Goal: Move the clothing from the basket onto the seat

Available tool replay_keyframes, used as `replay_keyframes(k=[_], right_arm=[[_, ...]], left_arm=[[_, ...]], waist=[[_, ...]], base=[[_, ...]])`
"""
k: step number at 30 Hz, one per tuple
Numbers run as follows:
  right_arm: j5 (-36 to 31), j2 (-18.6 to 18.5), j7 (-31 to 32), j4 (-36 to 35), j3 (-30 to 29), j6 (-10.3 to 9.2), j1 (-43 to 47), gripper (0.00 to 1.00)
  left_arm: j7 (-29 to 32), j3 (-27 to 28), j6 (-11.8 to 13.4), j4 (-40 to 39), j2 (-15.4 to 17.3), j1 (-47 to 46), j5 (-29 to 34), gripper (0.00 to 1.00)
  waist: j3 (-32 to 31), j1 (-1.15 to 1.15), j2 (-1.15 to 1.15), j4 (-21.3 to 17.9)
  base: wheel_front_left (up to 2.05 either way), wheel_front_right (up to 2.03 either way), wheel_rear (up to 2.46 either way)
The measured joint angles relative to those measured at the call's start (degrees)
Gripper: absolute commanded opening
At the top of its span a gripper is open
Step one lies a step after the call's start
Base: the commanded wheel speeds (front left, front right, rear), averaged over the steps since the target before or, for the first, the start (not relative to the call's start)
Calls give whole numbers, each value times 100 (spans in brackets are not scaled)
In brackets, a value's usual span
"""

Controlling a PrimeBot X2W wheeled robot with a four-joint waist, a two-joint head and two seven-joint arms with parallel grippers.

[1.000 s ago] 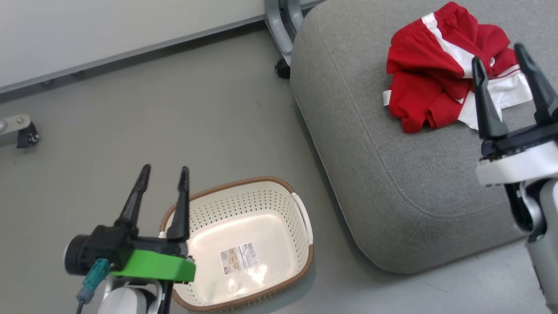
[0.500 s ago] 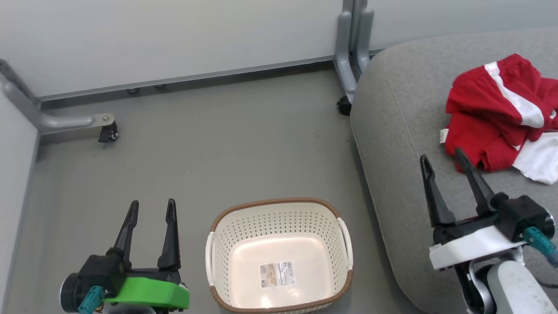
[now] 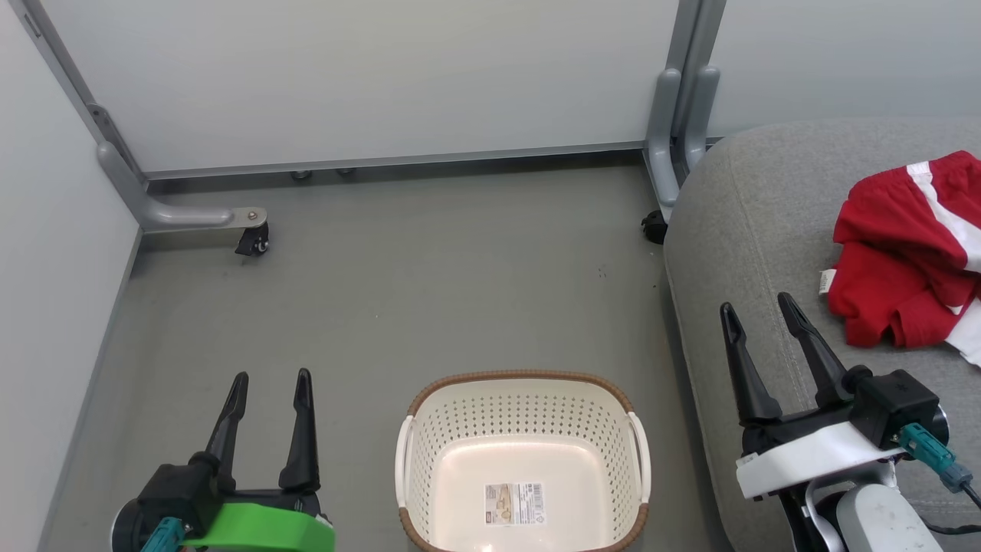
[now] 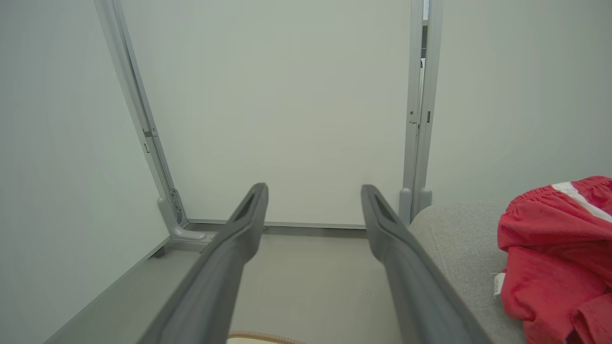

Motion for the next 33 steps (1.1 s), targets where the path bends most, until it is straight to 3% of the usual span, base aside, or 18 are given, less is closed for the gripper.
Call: replay_keyframes(k=[23, 33], right_arm=[[41, -42, 0, 12, -21, 0, 4, 100], [101, -30, 0, 12, -32, 0, 5, 100]], left_arm=[[0, -88, -101, 94, -1, 57, -42, 100], [0, 80, -119, 158, 0, 76, -397, 100]], waist=[[-67, 0, 0, -177], [-30, 0, 0, -189]], base=[[0, 0, 0], [0, 0, 0]])
